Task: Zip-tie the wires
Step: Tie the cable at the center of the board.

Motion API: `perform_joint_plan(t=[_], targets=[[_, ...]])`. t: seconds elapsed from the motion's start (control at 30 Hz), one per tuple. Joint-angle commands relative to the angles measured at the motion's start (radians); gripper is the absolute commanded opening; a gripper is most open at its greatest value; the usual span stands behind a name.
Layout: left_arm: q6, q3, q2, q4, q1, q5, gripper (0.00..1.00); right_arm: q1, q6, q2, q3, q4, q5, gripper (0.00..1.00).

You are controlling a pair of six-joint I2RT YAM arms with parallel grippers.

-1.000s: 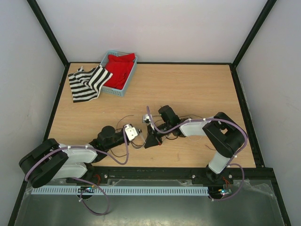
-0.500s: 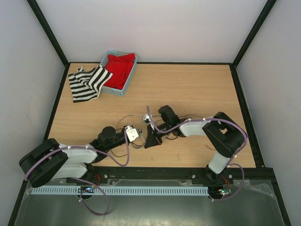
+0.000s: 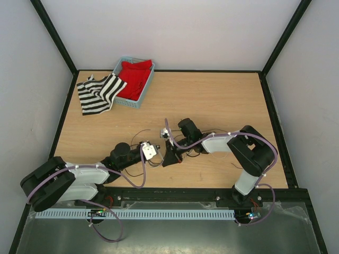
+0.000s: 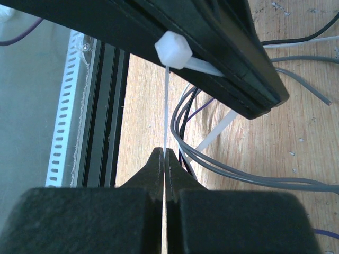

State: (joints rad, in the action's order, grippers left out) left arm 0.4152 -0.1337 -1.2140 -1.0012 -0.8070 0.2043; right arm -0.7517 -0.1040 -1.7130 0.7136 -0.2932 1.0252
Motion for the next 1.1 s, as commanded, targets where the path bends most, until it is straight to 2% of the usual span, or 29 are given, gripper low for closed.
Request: perform_joint_plan(t=[0.0,1.07], targets=[[0.025,-0.011,0.035,-0.045,0.002,-0.053,0.0,0.0,-0.002,-0.01,-0.006,0.042,0.054,0.0],[0.042,-0.003,0.042,-0.047,0.003,-0.082,0.0,0.002,-0.016,0.008,-0.02,0.049,0.062,0.0]])
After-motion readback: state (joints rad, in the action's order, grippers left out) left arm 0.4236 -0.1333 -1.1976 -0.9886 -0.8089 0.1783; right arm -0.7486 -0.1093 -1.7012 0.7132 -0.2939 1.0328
